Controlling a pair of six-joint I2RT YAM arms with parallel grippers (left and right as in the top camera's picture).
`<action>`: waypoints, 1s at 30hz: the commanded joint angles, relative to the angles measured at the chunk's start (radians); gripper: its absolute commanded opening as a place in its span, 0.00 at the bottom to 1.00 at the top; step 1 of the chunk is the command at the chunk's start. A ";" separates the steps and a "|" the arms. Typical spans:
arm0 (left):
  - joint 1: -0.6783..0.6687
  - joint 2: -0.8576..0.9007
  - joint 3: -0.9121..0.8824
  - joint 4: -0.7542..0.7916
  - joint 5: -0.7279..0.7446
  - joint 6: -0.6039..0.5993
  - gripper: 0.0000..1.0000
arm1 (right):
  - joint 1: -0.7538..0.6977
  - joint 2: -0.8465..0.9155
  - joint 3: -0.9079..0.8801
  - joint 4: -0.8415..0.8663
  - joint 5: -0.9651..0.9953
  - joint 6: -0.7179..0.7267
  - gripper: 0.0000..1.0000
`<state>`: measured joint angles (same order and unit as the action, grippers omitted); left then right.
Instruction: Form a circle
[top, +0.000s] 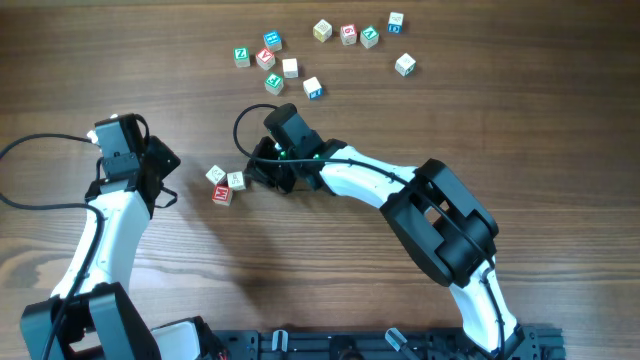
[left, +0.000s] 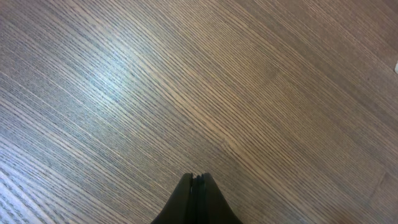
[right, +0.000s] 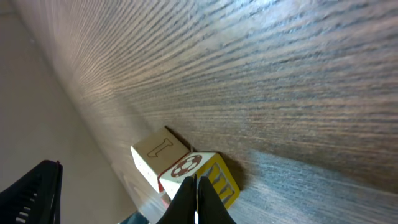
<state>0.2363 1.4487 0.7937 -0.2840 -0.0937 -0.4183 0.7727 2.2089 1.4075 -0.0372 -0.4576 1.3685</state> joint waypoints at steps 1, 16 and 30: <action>0.004 0.005 0.006 0.002 -0.020 -0.009 0.04 | 0.012 0.026 -0.013 0.002 0.043 -0.016 0.05; 0.004 0.005 0.006 0.002 -0.020 -0.010 0.04 | 0.015 0.026 -0.013 0.045 0.022 -0.035 0.05; 0.004 0.005 0.006 0.002 -0.020 -0.010 0.04 | 0.015 0.026 -0.013 0.044 0.008 -0.031 0.05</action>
<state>0.2359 1.4487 0.7937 -0.2840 -0.1005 -0.4183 0.7811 2.2089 1.4067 0.0017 -0.4408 1.3529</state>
